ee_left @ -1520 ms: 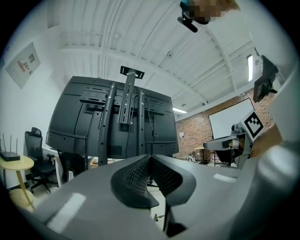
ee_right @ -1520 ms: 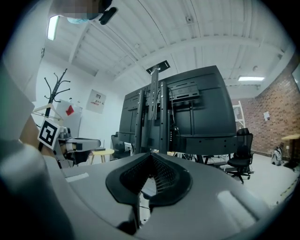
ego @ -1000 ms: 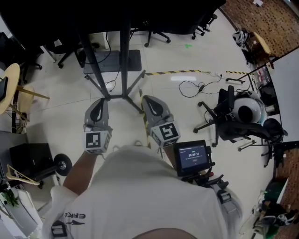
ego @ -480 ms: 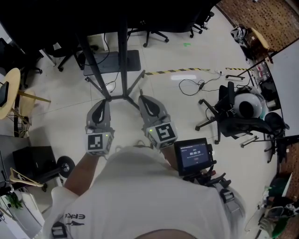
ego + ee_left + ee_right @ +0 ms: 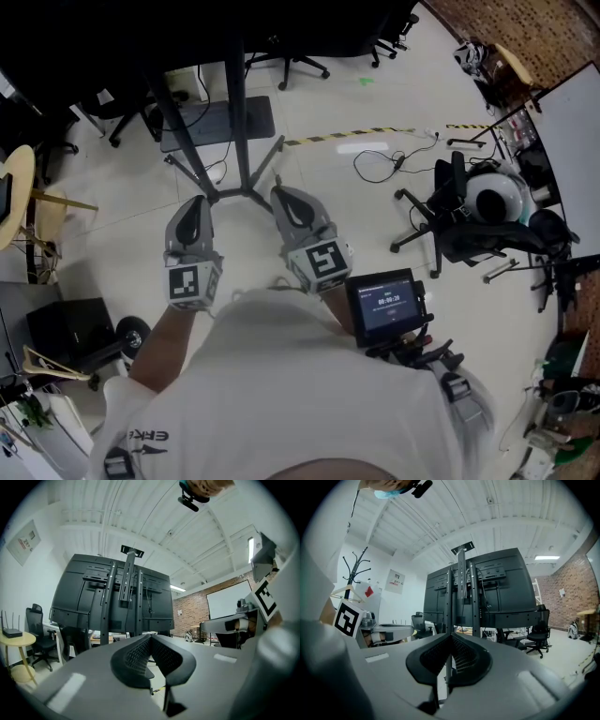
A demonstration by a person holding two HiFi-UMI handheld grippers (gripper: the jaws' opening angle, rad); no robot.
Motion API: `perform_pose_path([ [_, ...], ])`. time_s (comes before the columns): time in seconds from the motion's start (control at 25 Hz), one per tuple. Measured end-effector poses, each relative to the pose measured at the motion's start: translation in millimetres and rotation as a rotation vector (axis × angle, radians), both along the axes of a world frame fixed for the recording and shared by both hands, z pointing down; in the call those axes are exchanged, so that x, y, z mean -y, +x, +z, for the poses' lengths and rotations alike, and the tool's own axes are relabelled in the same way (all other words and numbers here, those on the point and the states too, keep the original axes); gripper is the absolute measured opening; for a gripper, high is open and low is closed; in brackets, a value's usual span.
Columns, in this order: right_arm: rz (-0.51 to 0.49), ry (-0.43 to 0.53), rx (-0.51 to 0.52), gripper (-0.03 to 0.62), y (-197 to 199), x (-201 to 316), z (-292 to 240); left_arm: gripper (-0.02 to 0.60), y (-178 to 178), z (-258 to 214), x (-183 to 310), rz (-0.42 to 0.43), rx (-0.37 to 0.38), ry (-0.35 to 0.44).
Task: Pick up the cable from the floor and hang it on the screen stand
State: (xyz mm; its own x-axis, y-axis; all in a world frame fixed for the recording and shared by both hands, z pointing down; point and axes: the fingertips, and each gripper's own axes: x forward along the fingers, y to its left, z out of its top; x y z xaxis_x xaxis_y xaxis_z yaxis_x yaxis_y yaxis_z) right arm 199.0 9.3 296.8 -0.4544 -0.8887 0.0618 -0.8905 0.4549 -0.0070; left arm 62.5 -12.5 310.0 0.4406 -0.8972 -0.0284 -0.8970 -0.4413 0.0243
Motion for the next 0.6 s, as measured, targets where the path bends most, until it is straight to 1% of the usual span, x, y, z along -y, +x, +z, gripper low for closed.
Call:
perform_pose_path([
  [0.2, -0.001, -0.005, -0.007, 0.012, -1, -2, 3, 0.002, 0, 4, -1, -0.004, -0.005, -0.022],
  [0.44, 0.005, -0.005, 0.000, 0.012, -2, 0, 2, 0.002, -3, 4, 2, 0.000, -0.017, 0.005],
  [0.6, 0.009, -0.001, 0.004, 0.012, -3, 2, 1, 0.002, -5, 9, 4, -0.007, -0.021, -0.021],
])
